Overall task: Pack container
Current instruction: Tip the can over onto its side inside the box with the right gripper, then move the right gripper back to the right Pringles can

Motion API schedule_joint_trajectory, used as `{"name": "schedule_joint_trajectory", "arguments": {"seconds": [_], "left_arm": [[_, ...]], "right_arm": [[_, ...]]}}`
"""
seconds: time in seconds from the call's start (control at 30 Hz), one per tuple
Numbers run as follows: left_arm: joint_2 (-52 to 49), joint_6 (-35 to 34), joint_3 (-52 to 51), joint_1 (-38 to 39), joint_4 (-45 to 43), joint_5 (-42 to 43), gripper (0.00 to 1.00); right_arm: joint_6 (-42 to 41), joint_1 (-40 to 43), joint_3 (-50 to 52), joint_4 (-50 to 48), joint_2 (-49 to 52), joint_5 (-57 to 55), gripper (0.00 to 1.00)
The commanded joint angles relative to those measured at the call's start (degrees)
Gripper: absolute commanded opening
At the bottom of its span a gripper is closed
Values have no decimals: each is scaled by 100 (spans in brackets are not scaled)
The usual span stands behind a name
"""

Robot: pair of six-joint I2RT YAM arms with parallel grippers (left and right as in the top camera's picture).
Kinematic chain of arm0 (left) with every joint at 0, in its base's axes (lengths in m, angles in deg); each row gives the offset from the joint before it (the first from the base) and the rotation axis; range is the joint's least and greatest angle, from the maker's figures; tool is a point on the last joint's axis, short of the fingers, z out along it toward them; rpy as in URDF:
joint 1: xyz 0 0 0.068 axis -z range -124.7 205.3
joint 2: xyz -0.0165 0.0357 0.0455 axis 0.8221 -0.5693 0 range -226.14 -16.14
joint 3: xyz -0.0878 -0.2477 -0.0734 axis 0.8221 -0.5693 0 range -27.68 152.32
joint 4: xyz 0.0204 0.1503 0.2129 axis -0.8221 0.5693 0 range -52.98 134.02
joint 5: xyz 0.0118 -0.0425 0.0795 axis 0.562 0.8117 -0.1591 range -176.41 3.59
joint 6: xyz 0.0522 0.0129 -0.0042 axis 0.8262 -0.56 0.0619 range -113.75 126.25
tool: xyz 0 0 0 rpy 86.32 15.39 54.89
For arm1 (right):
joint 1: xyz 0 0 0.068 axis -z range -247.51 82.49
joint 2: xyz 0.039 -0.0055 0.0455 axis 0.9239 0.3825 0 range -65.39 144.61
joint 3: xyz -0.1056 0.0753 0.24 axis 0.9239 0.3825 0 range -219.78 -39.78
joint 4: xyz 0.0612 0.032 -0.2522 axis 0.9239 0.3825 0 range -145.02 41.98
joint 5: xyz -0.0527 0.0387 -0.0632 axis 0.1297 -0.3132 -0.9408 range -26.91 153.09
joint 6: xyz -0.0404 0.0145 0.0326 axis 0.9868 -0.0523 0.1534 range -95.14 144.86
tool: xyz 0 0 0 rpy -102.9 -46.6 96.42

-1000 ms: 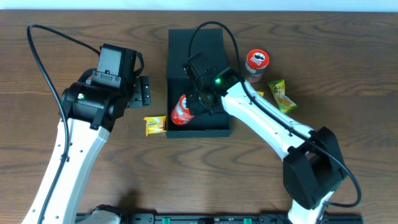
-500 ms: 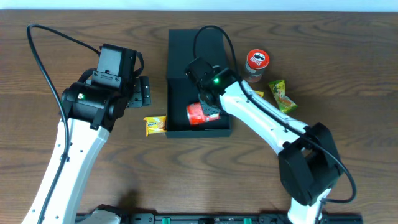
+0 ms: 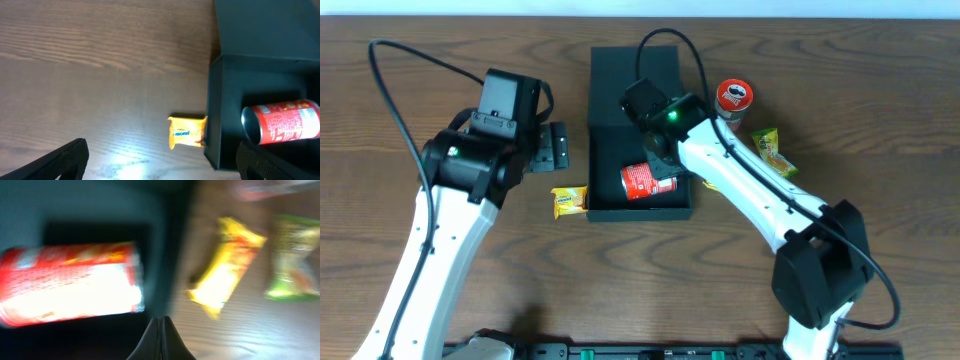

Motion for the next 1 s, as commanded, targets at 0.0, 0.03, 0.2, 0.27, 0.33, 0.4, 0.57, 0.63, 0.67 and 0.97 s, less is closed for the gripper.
{"name": "schedule_joint_trajectory", "arguments": {"seconds": [0.0, 0.03, 0.2, 0.27, 0.33, 0.4, 0.57, 0.63, 0.67, 0.97], "left_arm": [[-354, 85, 24, -11, -146, 85, 96], [-439, 85, 24, -11, -184, 85, 95], [-824, 83, 24, -11, -358, 87, 96], [-850, 85, 24, -11, -518, 92, 95], [-848, 85, 24, -11, -673, 120, 95], [-848, 85, 24, -11, -765, 208, 95], [-848, 90, 24, -9, -787, 302, 96], [-848, 90, 24, -7, -780, 304, 95], [-848, 90, 24, -7, -772, 304, 96], [-848, 111, 24, -7, -730, 308, 95]], "right_arm": [[-310, 190, -352, -105, 15, -1808, 3], [-149, 289, -354, -205, 15, -1814, 4], [90, 1095, -350, -457, 50, -1683, 6], [330, 1462, -352, -793, 50, -1421, 27], [682, 1781, -352, -1123, 74, -964, 53], [820, 2037, -352, -1309, 90, -590, 79], [636, 2297, -369, -1390, 114, 957, 99], [339, 2356, -369, -1495, 125, 1668, 99], [232, 2376, -369, -1534, 129, 1845, 99], [87, 2398, -404, -1714, 452, 1384, 99]]}}
